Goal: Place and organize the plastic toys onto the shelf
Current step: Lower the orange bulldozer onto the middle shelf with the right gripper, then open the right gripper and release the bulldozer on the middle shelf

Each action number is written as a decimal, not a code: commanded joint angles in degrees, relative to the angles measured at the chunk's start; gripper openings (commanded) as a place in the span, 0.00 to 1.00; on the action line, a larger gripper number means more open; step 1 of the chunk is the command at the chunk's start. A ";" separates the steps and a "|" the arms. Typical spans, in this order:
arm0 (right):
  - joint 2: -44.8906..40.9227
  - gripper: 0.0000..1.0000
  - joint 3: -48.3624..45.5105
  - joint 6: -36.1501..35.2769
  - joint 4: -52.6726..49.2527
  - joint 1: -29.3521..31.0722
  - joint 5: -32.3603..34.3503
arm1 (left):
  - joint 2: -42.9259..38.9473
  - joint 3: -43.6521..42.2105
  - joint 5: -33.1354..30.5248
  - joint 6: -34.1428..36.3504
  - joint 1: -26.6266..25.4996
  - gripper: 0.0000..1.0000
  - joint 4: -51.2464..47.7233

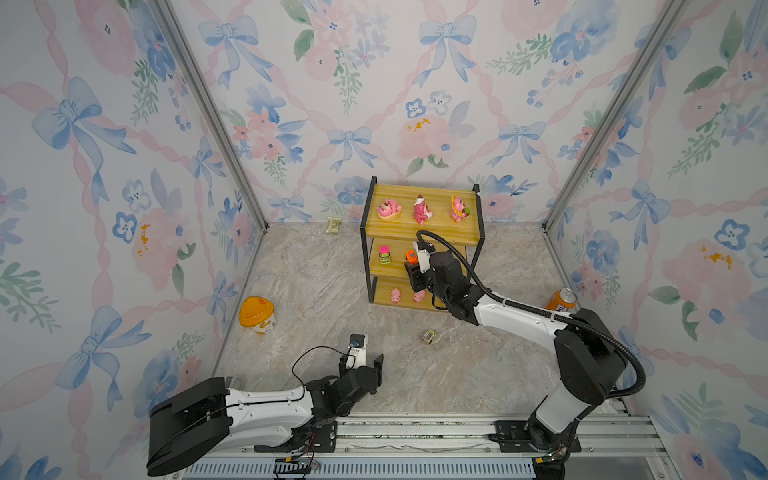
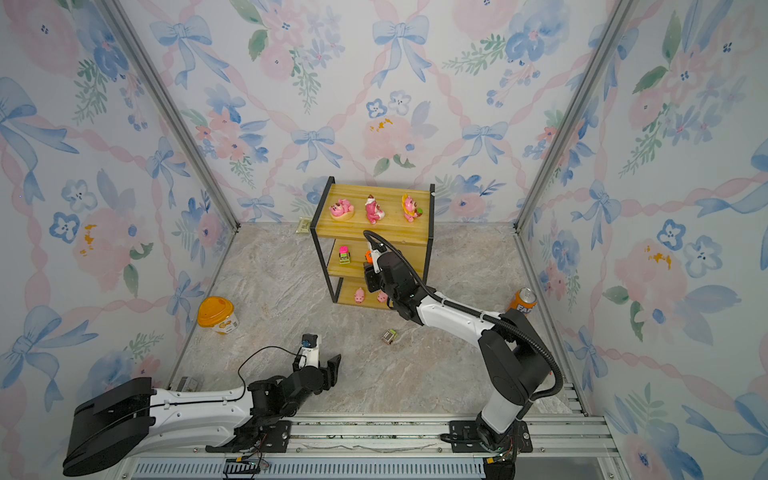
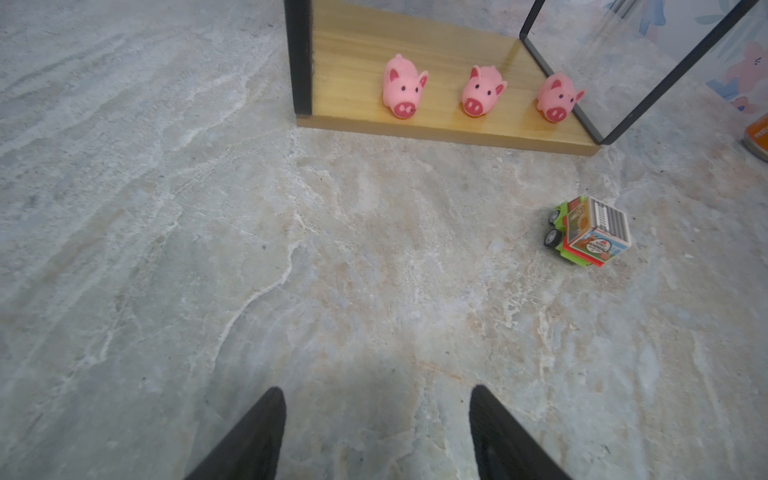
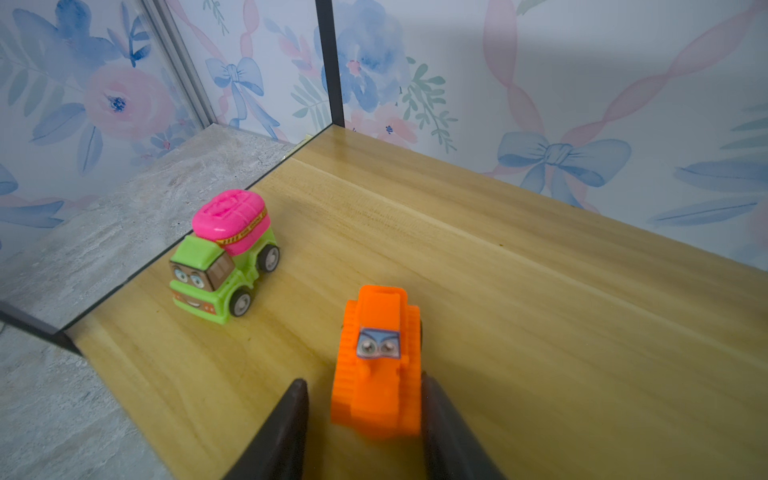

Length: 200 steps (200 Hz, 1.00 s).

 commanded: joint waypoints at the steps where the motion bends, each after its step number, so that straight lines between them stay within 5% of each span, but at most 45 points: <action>1: 1.36 0.51 -0.39 0.03 -5.06 -0.14 0.73 | -0.28 -0.63 -0.92 -0.17 0.47 0.71 0.60; 200: -15.10 0.67 -8.46 -3.17 -14.67 3.89 5.71 | 1.89 0.39 -0.48 -0.36 0.39 0.71 0.73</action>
